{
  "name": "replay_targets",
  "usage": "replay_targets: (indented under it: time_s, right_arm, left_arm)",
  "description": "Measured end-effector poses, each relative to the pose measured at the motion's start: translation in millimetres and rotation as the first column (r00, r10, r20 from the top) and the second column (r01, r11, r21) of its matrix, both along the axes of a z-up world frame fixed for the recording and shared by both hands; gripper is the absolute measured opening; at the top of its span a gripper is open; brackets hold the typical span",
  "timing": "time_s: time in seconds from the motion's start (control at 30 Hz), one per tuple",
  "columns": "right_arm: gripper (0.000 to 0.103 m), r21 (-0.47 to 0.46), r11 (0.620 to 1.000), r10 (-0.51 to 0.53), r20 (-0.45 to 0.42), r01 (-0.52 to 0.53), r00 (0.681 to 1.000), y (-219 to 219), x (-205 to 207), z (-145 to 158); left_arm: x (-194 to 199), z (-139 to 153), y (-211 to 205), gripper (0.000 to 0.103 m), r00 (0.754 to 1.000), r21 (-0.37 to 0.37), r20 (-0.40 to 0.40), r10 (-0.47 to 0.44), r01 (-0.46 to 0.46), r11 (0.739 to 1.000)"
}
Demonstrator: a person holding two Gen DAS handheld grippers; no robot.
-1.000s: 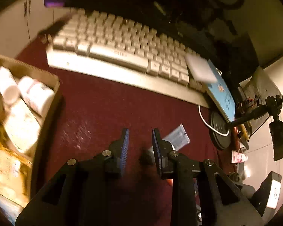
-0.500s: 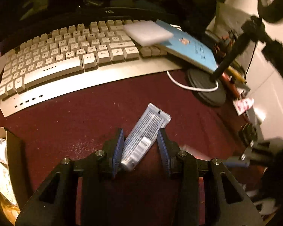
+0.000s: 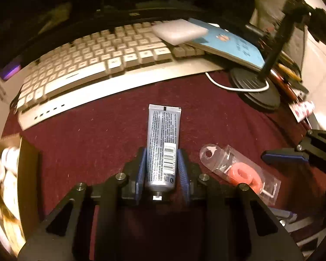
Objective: Organize objects
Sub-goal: 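Close the left gripper on the silver tube and lift it, then carry the silver tube and packaged candle over the cardboard tray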
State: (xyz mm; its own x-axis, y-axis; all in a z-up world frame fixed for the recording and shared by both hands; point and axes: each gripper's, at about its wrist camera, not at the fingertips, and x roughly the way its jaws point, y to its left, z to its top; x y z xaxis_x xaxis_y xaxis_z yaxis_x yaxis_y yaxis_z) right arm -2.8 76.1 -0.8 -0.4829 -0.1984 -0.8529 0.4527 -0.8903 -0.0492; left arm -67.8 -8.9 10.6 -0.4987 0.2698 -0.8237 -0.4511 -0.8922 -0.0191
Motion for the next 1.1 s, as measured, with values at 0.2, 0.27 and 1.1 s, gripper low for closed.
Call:
replay_targets:
  time_s: [0.2, 0.27, 1.1]
  right_arm:
    - [0.027, -0.004, 0.998, 0.064, -0.019, -0.064, 0.998, -8.7, 4.3, 0.0]
    - [0.027, -0.001, 0.997, 0.071, -0.032, -0.071, 0.997, -9.7, 6.6, -0.1]
    - [0.027, -0.019, 0.993, 0.116, -0.104, -0.119, 0.988, -28.3, 24.5, 27.5]
  left_arm:
    - [13.0, 1.5, -27.1, 0.027, 0.991, 0.165, 0.072, 0.117, -0.127, 0.978]
    - [23.3, 1.1, -40.1, 0.027, 0.987, 0.217, 0.085, 0.139, -0.154, 0.964]
    - [72.3, 10.6, -62.4, 0.028, 0.954, 0.076, -0.069, 0.291, -0.286, 0.955]
